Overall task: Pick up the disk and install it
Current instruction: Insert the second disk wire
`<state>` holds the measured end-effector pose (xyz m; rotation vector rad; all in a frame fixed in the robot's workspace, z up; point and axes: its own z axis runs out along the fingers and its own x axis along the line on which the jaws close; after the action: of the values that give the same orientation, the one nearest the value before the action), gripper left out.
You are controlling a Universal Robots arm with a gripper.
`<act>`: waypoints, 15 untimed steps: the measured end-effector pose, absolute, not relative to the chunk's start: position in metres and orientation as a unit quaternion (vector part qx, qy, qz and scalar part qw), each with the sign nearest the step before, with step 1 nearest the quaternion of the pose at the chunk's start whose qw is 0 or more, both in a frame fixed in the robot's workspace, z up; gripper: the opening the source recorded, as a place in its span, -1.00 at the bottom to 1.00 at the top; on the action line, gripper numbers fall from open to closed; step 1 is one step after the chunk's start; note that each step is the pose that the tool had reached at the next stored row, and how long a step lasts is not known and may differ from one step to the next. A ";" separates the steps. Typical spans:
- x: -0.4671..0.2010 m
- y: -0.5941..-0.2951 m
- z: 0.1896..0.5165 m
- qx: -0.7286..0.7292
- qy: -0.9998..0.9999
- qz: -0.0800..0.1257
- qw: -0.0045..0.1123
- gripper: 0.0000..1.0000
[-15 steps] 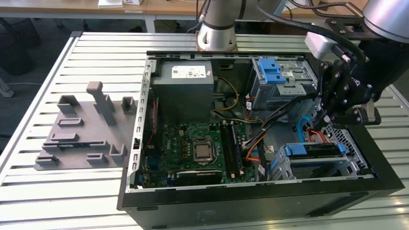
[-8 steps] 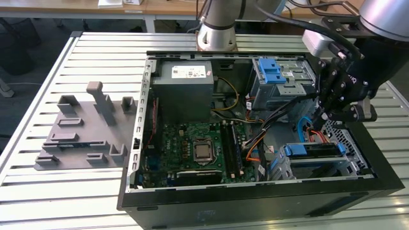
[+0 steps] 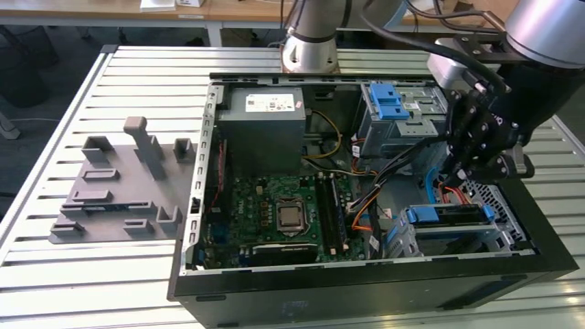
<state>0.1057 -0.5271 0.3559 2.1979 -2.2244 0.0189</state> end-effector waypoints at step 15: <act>0.105 -0.527 0.345 0.711 -0.703 -0.001 0.000 -0.68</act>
<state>0.1049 -0.5275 0.3454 2.2344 -2.2079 -0.0022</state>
